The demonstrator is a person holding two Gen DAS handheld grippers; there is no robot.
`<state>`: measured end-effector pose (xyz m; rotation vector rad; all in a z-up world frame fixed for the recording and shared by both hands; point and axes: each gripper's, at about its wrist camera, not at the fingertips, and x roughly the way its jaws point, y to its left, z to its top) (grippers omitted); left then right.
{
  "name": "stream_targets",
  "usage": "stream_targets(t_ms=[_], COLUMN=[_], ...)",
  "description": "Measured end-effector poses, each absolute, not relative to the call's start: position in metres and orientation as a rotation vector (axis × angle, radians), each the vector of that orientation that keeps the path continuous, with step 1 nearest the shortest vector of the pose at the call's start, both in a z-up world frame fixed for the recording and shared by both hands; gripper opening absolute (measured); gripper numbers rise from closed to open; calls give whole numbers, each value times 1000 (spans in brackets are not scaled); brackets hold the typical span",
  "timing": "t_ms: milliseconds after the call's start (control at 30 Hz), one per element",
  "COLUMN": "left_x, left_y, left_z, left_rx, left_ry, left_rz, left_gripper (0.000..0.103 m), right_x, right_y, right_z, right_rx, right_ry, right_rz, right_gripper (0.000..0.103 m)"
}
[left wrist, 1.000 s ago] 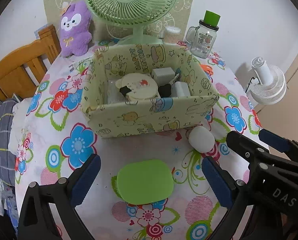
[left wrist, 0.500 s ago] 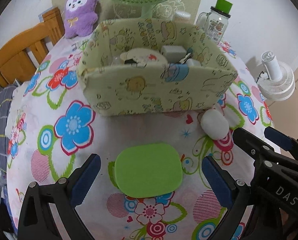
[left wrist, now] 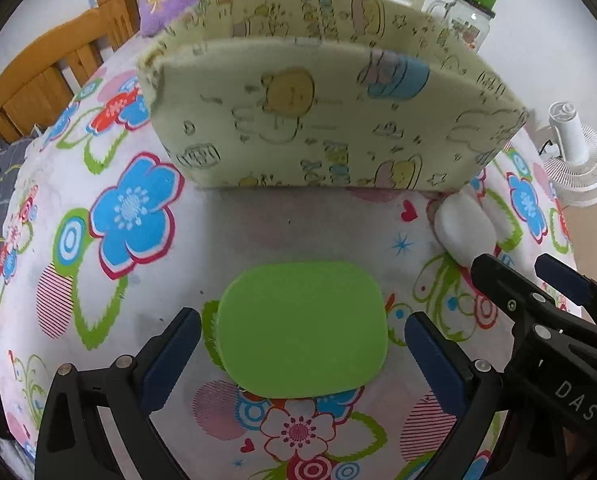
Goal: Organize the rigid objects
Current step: 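Move the left tool to the green oval lid while the right tool approaches the white egg-shaped object, then grasp the green oval lid with the left tool while the right tool grasps the white egg-shaped object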
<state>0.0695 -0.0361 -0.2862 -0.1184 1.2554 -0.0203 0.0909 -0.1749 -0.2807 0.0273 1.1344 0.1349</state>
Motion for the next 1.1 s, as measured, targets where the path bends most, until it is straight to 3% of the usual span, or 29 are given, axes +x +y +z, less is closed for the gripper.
stream_targets(t_ms=[467,600,1100], left_x=[60,51,54], left_y=[-52,-59,-83], left_z=[-304,-301,-288], left_rx=[-27,-22,22], left_ry=[1263,1245,1239], left_rz=[0,8,-27], left_gripper=[103,96,95], right_x=[95,97,113], right_y=[-168,-168,-165], right_z=[-302,-303,-306], right_rx=[14,13,13], right_ry=[1169,1175,1174], right_rz=[136,131,121], right_gripper=[82,82,82])
